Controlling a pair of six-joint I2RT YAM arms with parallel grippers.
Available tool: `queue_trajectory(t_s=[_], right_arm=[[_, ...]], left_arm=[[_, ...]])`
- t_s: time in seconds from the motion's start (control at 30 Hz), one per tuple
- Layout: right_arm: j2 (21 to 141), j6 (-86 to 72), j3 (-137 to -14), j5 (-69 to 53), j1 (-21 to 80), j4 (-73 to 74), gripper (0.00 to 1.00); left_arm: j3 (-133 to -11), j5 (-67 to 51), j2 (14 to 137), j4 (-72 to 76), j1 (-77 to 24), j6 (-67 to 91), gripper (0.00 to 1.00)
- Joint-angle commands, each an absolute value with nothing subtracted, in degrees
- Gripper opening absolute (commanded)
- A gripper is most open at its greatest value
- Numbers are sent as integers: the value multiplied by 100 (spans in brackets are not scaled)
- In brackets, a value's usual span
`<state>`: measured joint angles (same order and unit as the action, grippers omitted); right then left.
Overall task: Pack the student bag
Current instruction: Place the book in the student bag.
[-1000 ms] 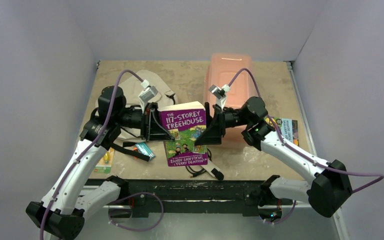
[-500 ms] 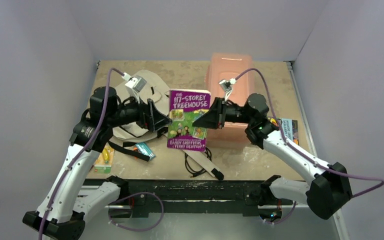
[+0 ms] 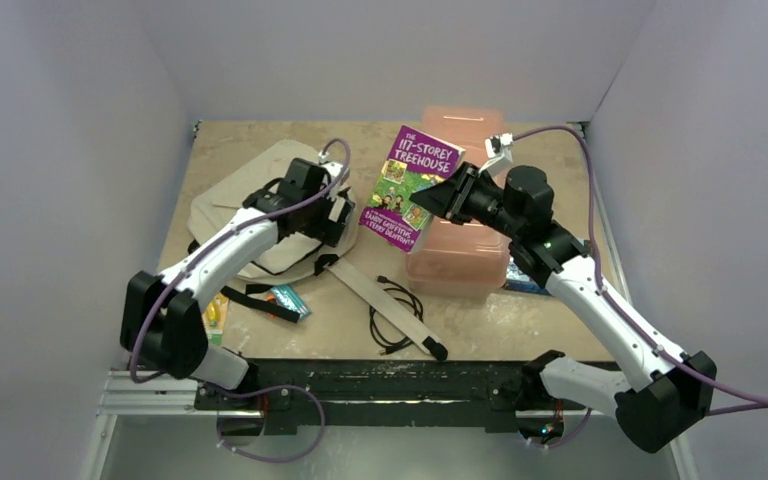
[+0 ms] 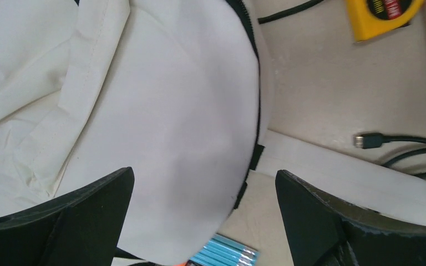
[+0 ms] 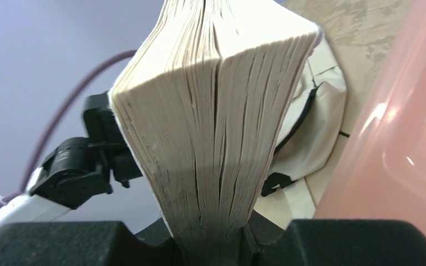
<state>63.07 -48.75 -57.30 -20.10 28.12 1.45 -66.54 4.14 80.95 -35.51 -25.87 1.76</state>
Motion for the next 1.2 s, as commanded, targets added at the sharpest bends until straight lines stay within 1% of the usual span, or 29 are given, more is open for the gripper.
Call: queue_trajectory(t_s=[0.0, 0.07, 0.13, 0.17, 0.27, 0.33, 0.4, 0.47, 0.53, 0.63, 0.7, 0.8, 0.9, 1.0, 1.17], right_arm=[[6010, -4799, -6164, -1584, 2839, -18, 0], [6040, -4799, -6166, -1720, 2839, -18, 0], [6068, -4852, -6117, -1854, 2839, 91, 0], [6073, -4882, -6079, -1910, 2834, 77, 0], [6101, -5013, -5968, -2044, 2941, 18, 0], [6274, -5002, -6053, -1956, 3195, 98, 0], [6605, -5116, -6344, -1728, 3502, 506, 0], [6986, -5343, -6655, -1604, 3761, 826, 0], [7252, -5775, -6760, -1491, 3964, 792, 0], [7503, -6457, -6677, -1421, 4222, 284, 0], [7746, -6664, -6899, -1177, 4449, 328, 0], [8336, -7010, -7556, -1167, 4700, 645, 0], [8816, -7500, -7748, -1337, 4824, 487, 0], [9146, -7852, -7837, -1232, 4851, 211, 0], [9962, -8234, -8353, -1455, 4873, 219, 0]], left_arm=[[-7090, 1256, 8813, -3269, -2654, -433, 100], [-7142, 1259, 9094, -3220, -2654, -388, 99], [-7172, 1158, 9303, -3195, -2656, -425, 94], [-7207, 1226, 9400, -3222, -2655, -449, 85], [-7331, 1855, 9406, -3348, -2654, -424, 43], [-7278, 2203, 9052, -3330, -2654, -397, 27], [-7281, 2607, 8604, -3328, -2654, -406, 1], [-7248, 2974, 8133, -3198, -2654, -540, 0], [-7241, 3173, 7764, -2997, -2654, -814, 0], [-7454, 3513, 7559, -3020, -2654, -1089, 0], [-7565, 3611, 7540, -3020, -2646, -1177, 0], [-7833, 3363, 7630, -3189, -2646, -1234, 0], [-8157, 2865, 7793, -3476, -2610, -1136, 0], [-8412, 2271, 7872, -3842, -2539, -1027, 0], [-8486, 1710, 7830, -3984, -2429, -984, 0]])
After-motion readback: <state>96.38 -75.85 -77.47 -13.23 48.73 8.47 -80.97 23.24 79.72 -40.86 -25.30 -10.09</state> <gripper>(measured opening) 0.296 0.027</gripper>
